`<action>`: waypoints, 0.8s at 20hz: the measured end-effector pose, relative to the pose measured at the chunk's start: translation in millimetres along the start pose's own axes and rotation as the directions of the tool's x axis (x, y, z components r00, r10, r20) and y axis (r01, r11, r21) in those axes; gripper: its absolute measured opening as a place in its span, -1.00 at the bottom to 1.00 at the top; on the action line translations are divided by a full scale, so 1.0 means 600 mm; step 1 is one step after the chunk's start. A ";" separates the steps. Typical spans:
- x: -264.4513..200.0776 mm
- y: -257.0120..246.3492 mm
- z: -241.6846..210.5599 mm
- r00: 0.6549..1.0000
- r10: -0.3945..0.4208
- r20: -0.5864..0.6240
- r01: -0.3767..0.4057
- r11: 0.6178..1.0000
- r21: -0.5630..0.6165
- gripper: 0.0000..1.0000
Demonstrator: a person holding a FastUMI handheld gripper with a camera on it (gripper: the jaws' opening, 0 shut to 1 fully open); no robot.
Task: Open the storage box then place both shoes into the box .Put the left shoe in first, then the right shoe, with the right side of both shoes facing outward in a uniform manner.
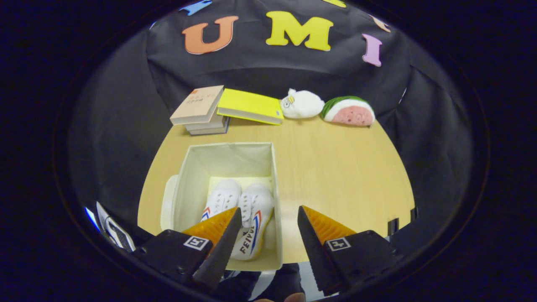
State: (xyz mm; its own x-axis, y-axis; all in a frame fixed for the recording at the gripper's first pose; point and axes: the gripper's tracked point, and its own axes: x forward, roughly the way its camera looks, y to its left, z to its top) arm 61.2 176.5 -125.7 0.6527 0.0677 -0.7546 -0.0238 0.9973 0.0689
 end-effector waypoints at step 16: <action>-0.220 -0.133 0.097 0.797 -0.134 0.588 0.081 0.990 0.117 1.00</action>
State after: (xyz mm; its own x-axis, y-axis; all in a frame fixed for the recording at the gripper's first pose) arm 21.3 86.4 6.4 0.9692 -0.0960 -0.2269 0.1175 0.9896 0.0832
